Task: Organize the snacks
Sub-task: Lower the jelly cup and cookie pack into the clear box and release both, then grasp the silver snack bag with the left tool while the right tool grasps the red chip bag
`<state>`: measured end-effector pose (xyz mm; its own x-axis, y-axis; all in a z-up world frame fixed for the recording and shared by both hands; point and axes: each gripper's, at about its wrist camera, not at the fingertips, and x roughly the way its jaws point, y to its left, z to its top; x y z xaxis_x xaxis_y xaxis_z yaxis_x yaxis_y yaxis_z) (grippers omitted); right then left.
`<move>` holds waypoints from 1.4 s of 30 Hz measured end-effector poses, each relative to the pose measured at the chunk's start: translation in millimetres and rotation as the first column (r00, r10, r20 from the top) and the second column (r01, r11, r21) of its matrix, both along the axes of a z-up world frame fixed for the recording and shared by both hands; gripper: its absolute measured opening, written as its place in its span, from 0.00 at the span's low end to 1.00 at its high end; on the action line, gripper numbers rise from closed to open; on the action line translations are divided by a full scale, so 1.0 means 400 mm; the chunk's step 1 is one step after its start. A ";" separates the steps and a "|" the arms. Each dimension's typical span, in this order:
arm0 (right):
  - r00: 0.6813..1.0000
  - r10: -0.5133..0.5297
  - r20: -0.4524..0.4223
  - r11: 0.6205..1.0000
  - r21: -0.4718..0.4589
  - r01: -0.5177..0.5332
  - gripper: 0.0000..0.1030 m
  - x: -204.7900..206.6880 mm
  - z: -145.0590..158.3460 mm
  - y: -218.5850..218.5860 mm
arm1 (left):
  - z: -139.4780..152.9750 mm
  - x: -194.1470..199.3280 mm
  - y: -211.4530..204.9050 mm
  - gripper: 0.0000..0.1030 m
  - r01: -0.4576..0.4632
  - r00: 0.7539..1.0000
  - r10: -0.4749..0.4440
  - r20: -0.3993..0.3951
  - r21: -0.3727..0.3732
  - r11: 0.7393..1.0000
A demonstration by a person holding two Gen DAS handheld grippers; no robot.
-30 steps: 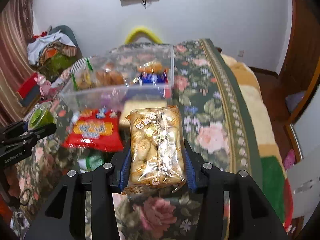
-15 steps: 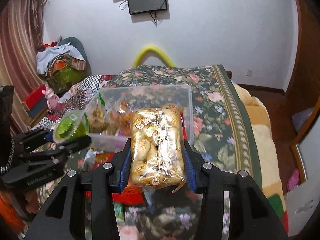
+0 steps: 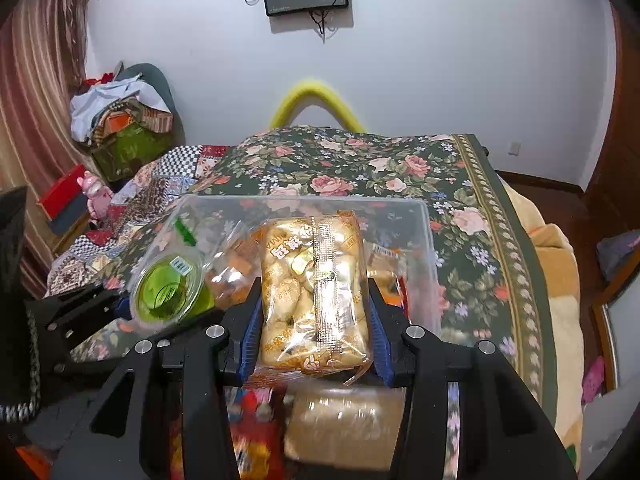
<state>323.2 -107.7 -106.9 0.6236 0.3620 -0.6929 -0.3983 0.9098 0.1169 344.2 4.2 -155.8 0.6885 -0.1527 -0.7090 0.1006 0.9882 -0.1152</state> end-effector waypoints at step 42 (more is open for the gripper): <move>0.996 0.090 -0.029 0.996 0.011 -0.089 0.71 -0.154 0.012 0.011 | 0.110 -0.233 0.076 0.76 -0.010 0.998 0.008 0.064 0.038 0.999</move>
<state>261.4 -103.2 -102.1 0.5675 0.4222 -0.7069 -0.4743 0.8694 0.1385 251.2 34.6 -111.7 0.7336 -0.1200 -0.6689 0.0977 0.9927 -0.0709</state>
